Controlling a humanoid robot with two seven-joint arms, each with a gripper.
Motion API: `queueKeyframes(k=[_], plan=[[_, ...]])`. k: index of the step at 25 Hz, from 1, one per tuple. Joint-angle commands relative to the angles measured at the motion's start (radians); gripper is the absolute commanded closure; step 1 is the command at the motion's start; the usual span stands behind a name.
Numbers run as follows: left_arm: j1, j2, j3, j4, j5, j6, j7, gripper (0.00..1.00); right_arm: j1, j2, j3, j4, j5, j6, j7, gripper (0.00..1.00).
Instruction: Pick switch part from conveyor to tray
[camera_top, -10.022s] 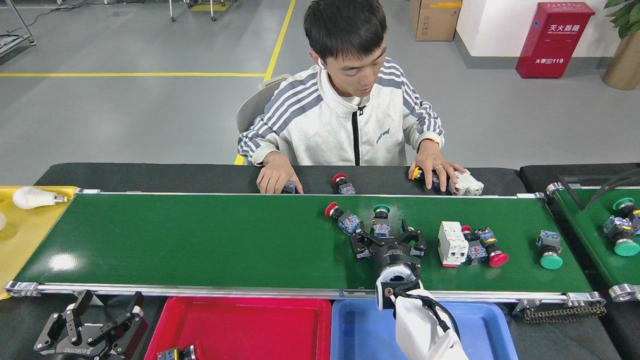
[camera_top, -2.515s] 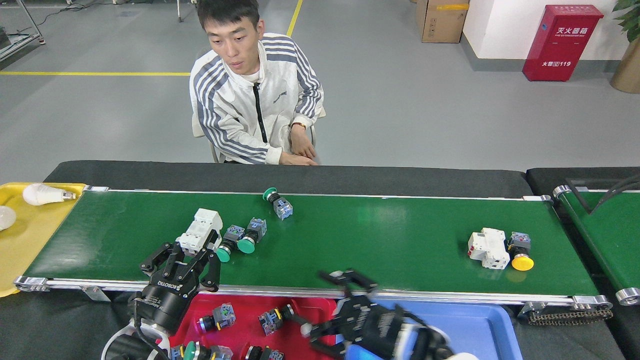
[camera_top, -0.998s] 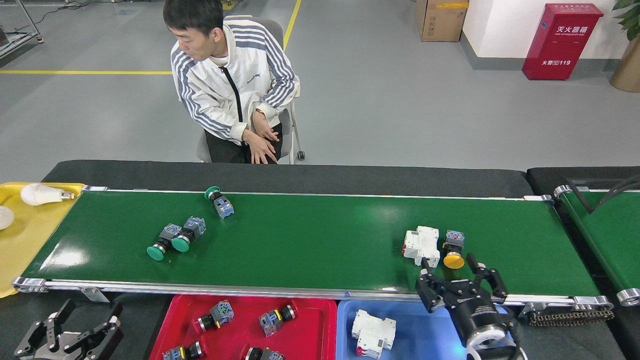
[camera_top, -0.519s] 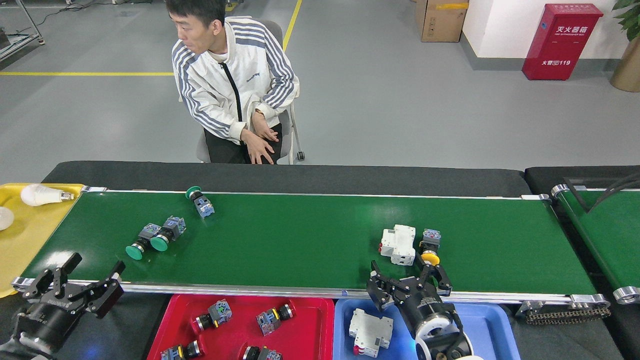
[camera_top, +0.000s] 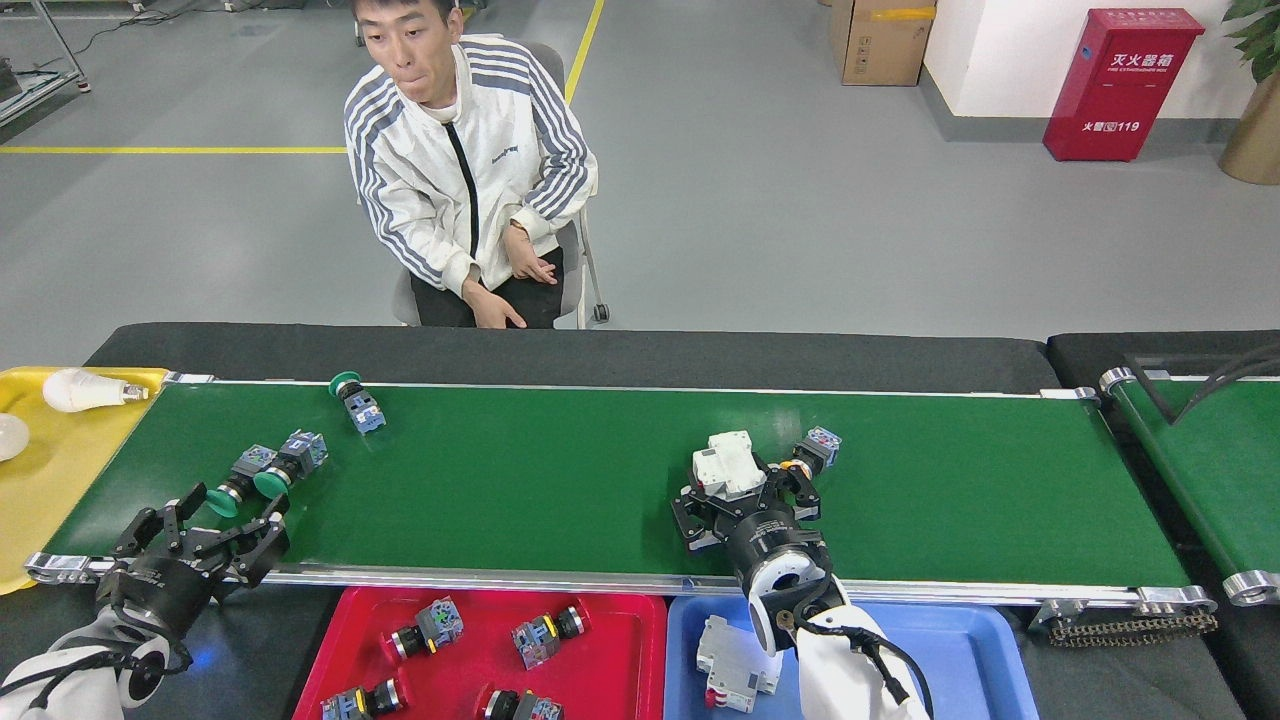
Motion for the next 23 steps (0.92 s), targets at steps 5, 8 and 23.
queueKeyframes(k=[5, 8, 23], plan=[[-0.049, 0.009, -0.018, 0.054, 0.002, 0.016, 0.036, 0.00, 0.185, -0.041, 0.034, -0.332, 0.006, -0.278, -0.020, 0.98], [-0.050, 0.000, -0.017, 0.060, 0.004, 0.030, 0.035, 0.00, 0.352, -0.158, 0.037, -0.538, 0.006, -0.344, -0.020, 0.98], [-0.070, -0.068, -0.018, 0.068, 0.007, 0.151, 0.025, 0.76, 0.699, -0.197, -0.417, -0.677, -0.033, -0.326, -0.141, 0.01]])
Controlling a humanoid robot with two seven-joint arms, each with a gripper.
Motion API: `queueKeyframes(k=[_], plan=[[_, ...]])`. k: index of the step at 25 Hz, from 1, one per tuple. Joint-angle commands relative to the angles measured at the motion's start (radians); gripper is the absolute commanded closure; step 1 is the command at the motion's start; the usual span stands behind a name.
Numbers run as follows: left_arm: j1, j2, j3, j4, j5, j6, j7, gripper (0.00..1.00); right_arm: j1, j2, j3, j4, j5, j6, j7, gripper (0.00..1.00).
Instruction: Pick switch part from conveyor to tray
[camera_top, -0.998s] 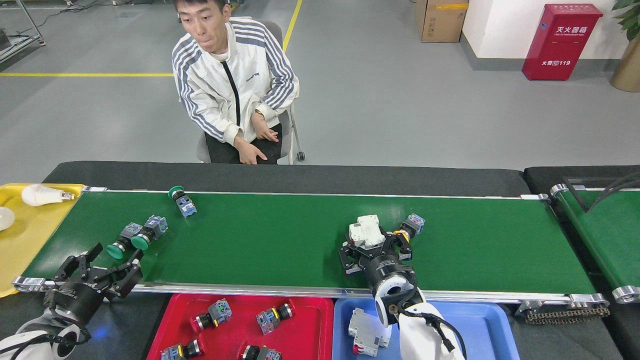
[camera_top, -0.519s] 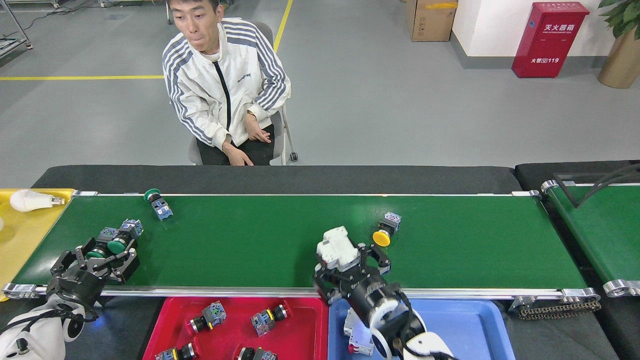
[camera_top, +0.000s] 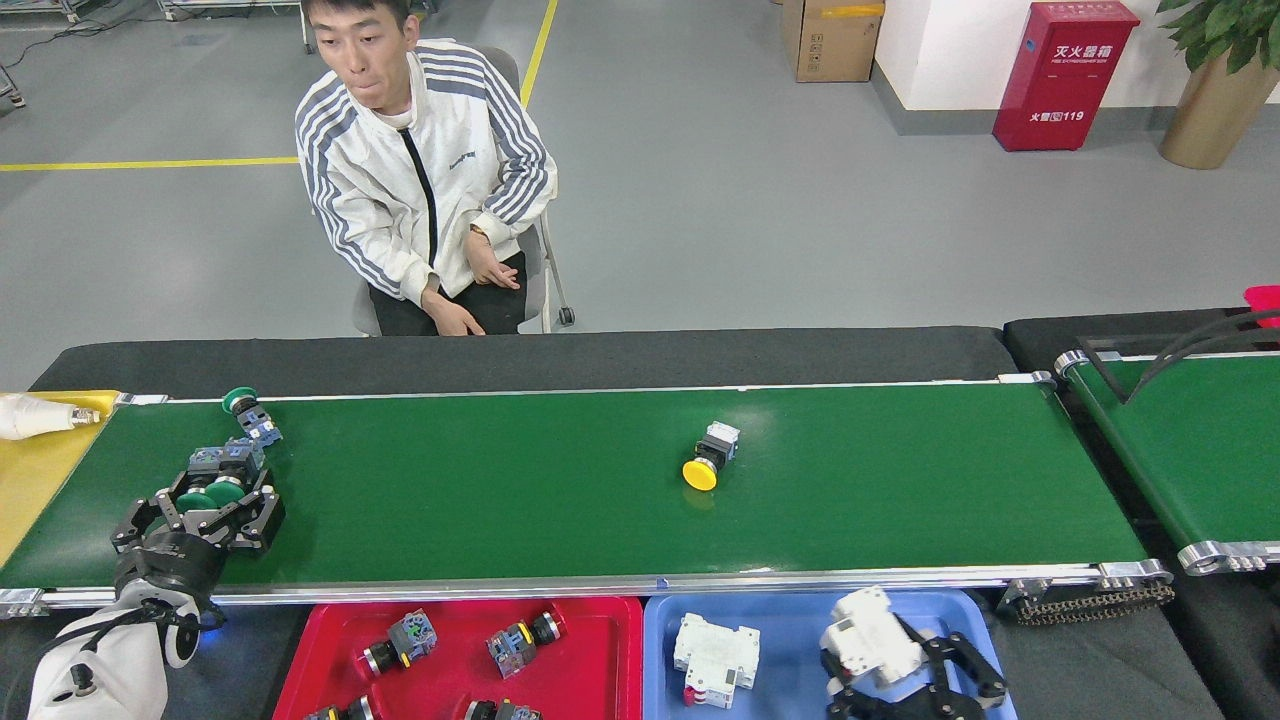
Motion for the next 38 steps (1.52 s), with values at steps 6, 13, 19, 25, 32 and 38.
queueKeyframes(k=[6, 13, 19, 25, 32, 38], plan=[[0.068, 0.007, 0.006, -0.186, 0.012, -0.232, 0.007, 0.82, -0.034, 0.081, -0.044, -0.016, -0.004, 0.220, 0.003, 0.02], [0.674, 0.030, 0.058, -1.114, 0.006, -0.502, 0.000, 0.75, -0.036, 0.072, -0.047, -0.019, -0.004, 0.288, 0.013, 0.02], [0.894, -0.111, 0.072, -1.346, 0.006, -0.502, -0.053, 0.00, -0.037, 0.062, -0.047, -0.022, -0.004, 0.280, 0.014, 0.02], [0.903, -0.146, 0.193, -1.330, 0.003, -0.502, -0.054, 0.00, -0.047, 0.060, -0.034, -0.022, -0.005, 0.274, 0.040, 0.02], [0.891, -0.180, 0.405, -1.217, 0.003, -0.256, -0.057, 0.00, -0.068, 0.060, -0.025, -0.022, -0.005, 0.211, 0.048, 0.02], [0.903, -0.116, 0.446, -1.094, 0.003, -0.229, -0.057, 0.00, -0.062, 0.058, -0.025, -0.017, -0.005, 0.202, 0.048, 0.02]])
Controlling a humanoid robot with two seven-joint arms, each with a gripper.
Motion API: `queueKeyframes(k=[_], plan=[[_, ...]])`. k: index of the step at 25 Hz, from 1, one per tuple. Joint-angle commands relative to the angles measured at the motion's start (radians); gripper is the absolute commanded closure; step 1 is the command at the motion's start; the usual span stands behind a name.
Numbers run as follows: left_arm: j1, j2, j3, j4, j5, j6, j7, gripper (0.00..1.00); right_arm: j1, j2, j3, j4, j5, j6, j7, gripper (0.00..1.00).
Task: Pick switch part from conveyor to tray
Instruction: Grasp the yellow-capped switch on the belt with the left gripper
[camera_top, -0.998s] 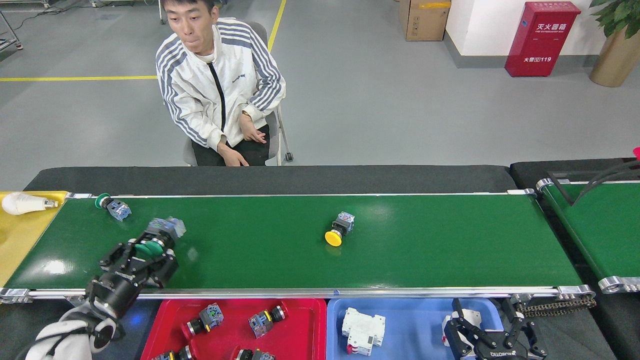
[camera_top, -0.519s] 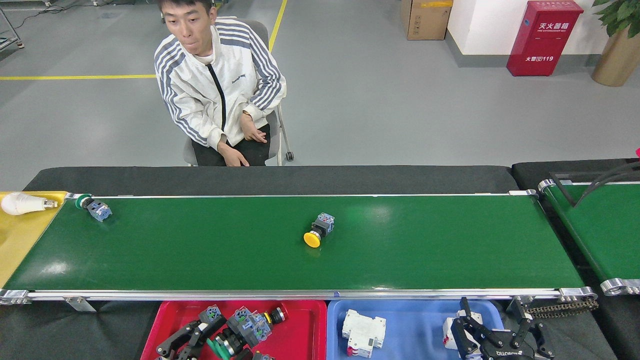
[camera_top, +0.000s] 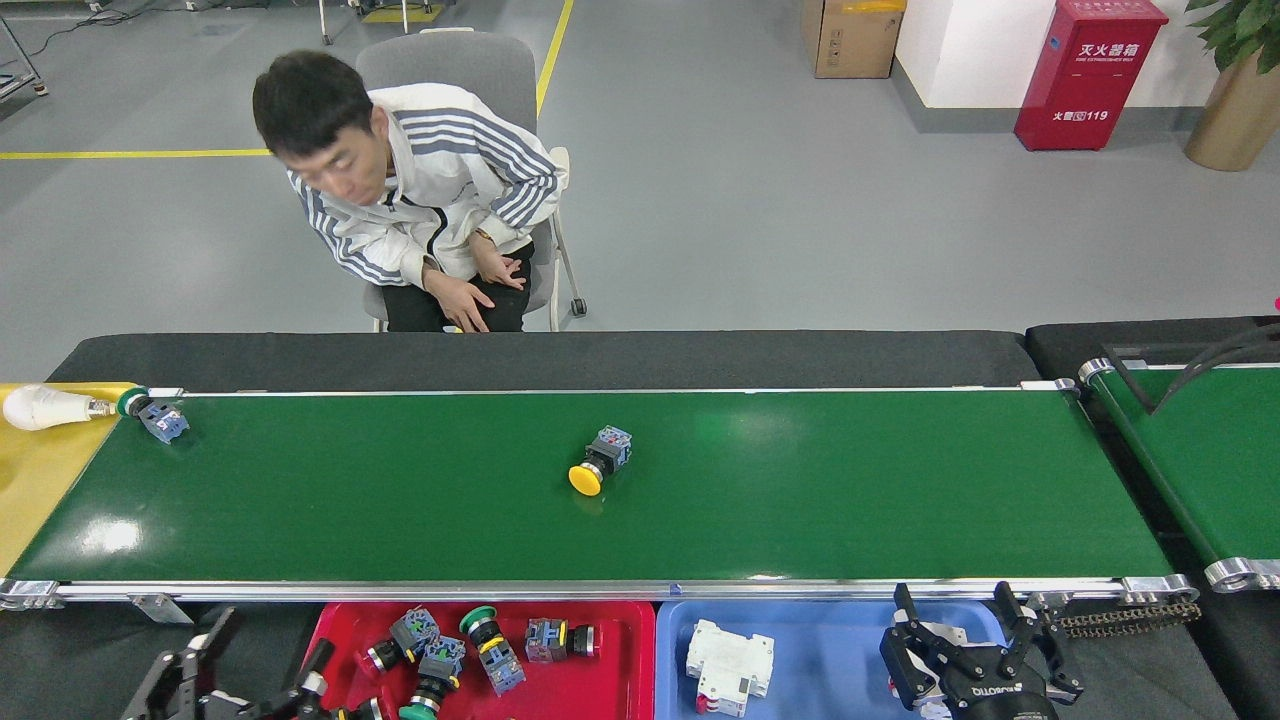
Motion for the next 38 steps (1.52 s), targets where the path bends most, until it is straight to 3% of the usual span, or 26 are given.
queueKeyframes(k=[1, 3, 8, 11, 14, 19, 25, 38], plan=[[-0.001, 0.010, 0.006, -0.006, 0.002, 0.012, 0.003, 0.00, -0.004, -0.006, 0.000, -0.011, -0.003, -0.015, 0.000, 0.02], [-0.007, 0.009, 0.008, -0.018, 0.009, 0.012, -0.012, 0.00, -0.007, -0.006, 0.000, -0.011, -0.003, -0.023, 0.000, 0.02], [-0.067, -0.022, -0.029, -0.147, 0.008, 0.009, -0.174, 0.00, -0.006, -0.006, 0.001, -0.011, -0.003, -0.027, 0.001, 0.02], [-0.148, -0.102, -0.161, -0.176, -0.002, 0.020, -0.247, 0.00, -0.007, -0.006, 0.000, -0.013, -0.003, -0.026, 0.001, 0.02], [-0.225, -0.123, -0.233, -0.155, -0.011, 0.075, -0.318, 0.00, -0.006, -0.006, 0.001, -0.011, -0.003, -0.026, 0.001, 0.02], [-0.363, -0.143, -0.320, -0.040, -0.074, 0.167, -0.335, 0.00, 0.001, -0.005, 0.000, -0.011, -0.003, -0.026, 0.001, 0.02], [-0.478, -0.136, -0.340, 0.112, -0.081, 0.167, -0.381, 0.00, 0.011, -0.005, 0.000, -0.011, -0.003, -0.026, 0.000, 0.02], [-0.642, -0.142, -0.339, 0.344, -0.081, 0.209, -0.371, 0.02, 0.031, -0.014, -0.002, -0.011, -0.003, -0.026, 0.000, 0.02]])
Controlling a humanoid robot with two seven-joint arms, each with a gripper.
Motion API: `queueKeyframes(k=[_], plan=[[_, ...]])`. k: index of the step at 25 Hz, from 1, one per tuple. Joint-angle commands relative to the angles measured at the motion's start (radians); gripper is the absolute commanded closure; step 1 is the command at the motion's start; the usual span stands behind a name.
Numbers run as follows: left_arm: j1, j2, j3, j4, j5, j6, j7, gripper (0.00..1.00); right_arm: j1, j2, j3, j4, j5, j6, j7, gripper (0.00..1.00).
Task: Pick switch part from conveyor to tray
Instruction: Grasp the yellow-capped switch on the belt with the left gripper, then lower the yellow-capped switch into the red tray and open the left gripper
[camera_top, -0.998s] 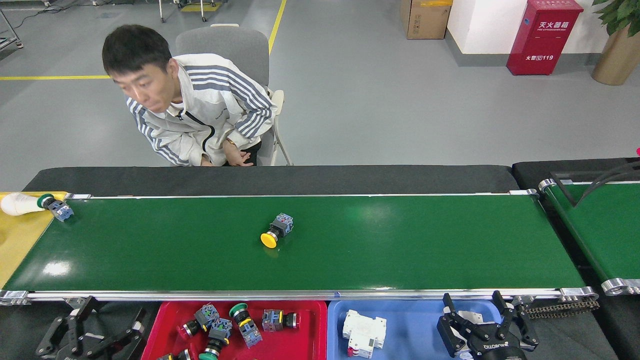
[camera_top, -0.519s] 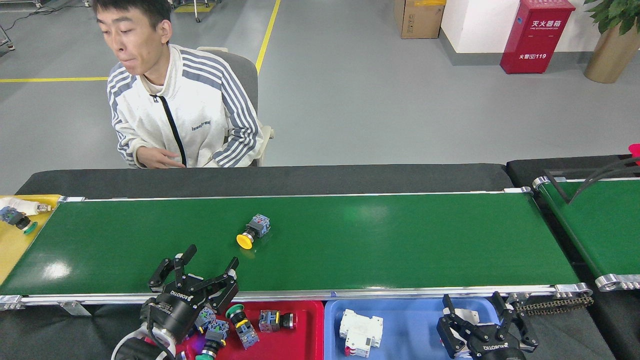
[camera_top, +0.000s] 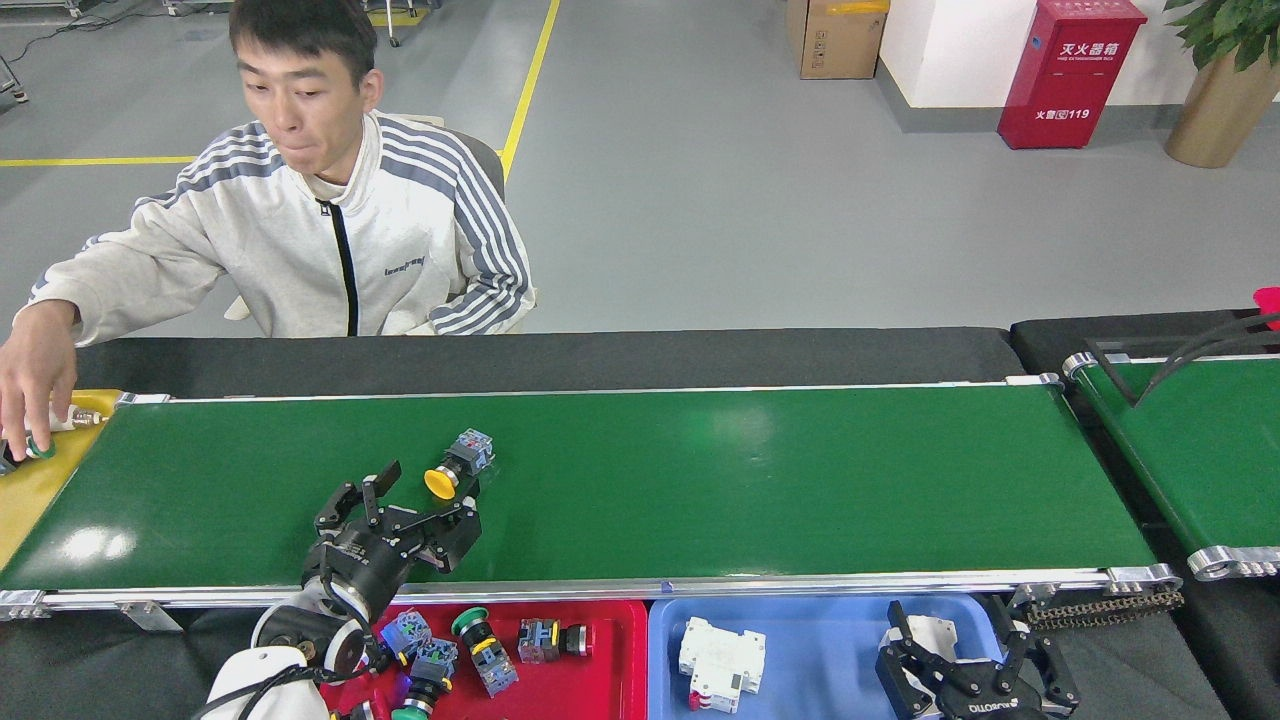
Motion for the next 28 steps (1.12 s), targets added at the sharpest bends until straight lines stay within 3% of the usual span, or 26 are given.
queueKeyframes(k=[1, 4, 7, 9, 14, 17, 20, 21, 23, 24, 25, 28], plan=[[-0.025, 0.001, 0.002, 0.013, -0.001, 0.011, 0.014, 0.03, 0.003, -0.017, -0.003, -0.012, -0.003, 0.002, -0.004, 0.02], [-0.025, 0.001, 0.003, 0.042, -0.001, 0.013, 0.014, 0.17, 0.006, -0.020, -0.005, -0.012, -0.003, 0.002, -0.004, 0.02], [-0.025, -0.003, 0.011, 0.063, 0.013, 0.013, 0.014, 0.59, 0.008, -0.020, -0.006, -0.012, -0.003, 0.002, -0.004, 0.02], [-0.025, -0.002, 0.011, 0.069, 0.021, 0.008, 0.016, 0.75, 0.016, -0.020, -0.006, -0.012, -0.003, 0.002, -0.004, 0.02], [0.006, 0.004, 0.006, 0.042, 0.059, -0.008, 0.017, 0.88, 0.023, -0.020, -0.006, -0.009, -0.003, 0.003, -0.004, 0.02], [0.081, 0.008, 0.011, -0.084, 0.062, -0.084, 0.017, 0.89, 0.025, -0.020, -0.008, -0.010, -0.003, 0.003, -0.004, 0.02], [0.256, 0.026, 0.020, -0.360, 0.068, -0.225, 0.017, 0.85, 0.023, -0.020, -0.012, -0.010, -0.004, 0.003, -0.004, 0.02], [0.334, 0.026, 0.033, -0.464, 0.071, -0.275, 0.017, 0.74, 0.023, -0.020, -0.012, -0.012, -0.004, 0.005, -0.004, 0.02], [0.497, 0.017, 0.057, -0.618, 0.078, -0.351, 0.017, 0.40, 0.023, -0.020, -0.015, -0.013, -0.004, 0.005, -0.006, 0.02], [0.558, 0.006, 0.062, -0.656, 0.082, -0.370, 0.017, 0.16, 0.023, -0.022, -0.017, -0.013, -0.004, 0.005, -0.006, 0.02], [0.592, -0.006, 0.060, -0.653, 0.091, -0.374, 0.017, 0.00, 0.023, -0.023, -0.025, -0.015, -0.004, 0.006, -0.006, 0.02], [0.619, -0.009, 0.060, -0.647, 0.116, -0.380, 0.017, 0.00, 0.022, -0.022, -0.043, -0.016, -0.006, 0.006, -0.009, 0.02]])
